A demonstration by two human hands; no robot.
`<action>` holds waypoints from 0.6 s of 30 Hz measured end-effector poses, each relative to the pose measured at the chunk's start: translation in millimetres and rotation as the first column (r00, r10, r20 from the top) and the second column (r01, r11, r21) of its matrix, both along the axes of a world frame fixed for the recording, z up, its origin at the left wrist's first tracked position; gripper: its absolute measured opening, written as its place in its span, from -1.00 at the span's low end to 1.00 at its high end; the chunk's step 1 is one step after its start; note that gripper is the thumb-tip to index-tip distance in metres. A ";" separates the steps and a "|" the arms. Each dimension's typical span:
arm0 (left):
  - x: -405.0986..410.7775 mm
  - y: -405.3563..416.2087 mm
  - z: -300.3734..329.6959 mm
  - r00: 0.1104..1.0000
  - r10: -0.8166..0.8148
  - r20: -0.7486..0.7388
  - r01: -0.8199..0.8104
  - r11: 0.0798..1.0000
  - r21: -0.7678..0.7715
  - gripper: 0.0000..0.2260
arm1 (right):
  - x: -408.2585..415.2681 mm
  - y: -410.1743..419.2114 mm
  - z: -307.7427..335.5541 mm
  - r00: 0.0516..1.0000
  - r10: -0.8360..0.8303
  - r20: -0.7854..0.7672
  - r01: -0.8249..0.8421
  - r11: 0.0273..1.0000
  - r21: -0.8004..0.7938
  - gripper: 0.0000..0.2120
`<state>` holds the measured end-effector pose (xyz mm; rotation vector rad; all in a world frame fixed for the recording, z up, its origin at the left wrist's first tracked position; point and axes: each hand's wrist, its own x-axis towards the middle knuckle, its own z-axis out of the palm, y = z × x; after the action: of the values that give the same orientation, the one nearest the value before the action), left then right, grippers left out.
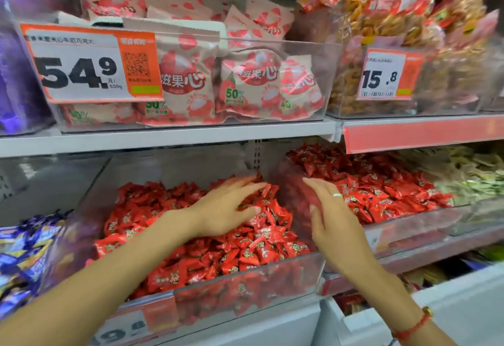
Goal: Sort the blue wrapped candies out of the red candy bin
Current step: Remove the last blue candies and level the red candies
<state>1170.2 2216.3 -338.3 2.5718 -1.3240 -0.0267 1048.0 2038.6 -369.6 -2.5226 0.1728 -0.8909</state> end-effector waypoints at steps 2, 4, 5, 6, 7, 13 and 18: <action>14.8 -20.8 -9.4 0.995 0.101 0.007 -0.101 0.992 0.075 -0.36 | 0.0 1.7 -1.8 1.000 -0.018 0.009 0.018 1.000 -0.020 -0.50; 23.1 -37.1 -22.1 0.988 0.156 -0.002 -0.153 0.970 0.190 -0.31 | 0.6 2.1 -1.3 1.000 -0.027 0.005 0.027 0.999 -0.022 -0.50; 24.7 -42.7 -28.3 0.986 0.168 -0.009 -0.160 0.953 0.258 -0.32 | 0.8 1.7 -1.2 1.000 -0.024 -0.009 0.024 1.000 -0.017 -0.49; 26.0 -45.8 -33.5 0.983 0.181 -0.015 -0.167 0.937 0.308 -0.35 | 0.4 1.1 -0.6 0.999 -0.021 -0.027 0.020 1.000 -0.013 -0.49; 26.5 -46.5 -36.4 0.981 0.194 -0.024 -0.175 0.927 0.331 -0.39 | 0.1 0.1 0.1 0.999 -0.014 -0.047 0.013 1.000 -0.014 -0.49; 15.1 -1.7 -25.2 0.988 0.151 0.000 -0.136 0.886 0.443 -0.47 | -2.5 -0.7 2.9 0.996 -0.001 -0.089 -0.002 0.999 -0.034 -0.46; -2.9 36.2 -14.5 0.992 0.118 0.052 -0.128 0.857 0.499 -0.50 | -1.5 0.1 0.9 0.996 -0.018 -0.083 0.013 0.998 -0.062 -0.43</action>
<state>1167.2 2252.5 -352.8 3.0899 -1.2888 -0.3727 1046.5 2038.7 -368.7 -2.6204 0.1944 -0.8089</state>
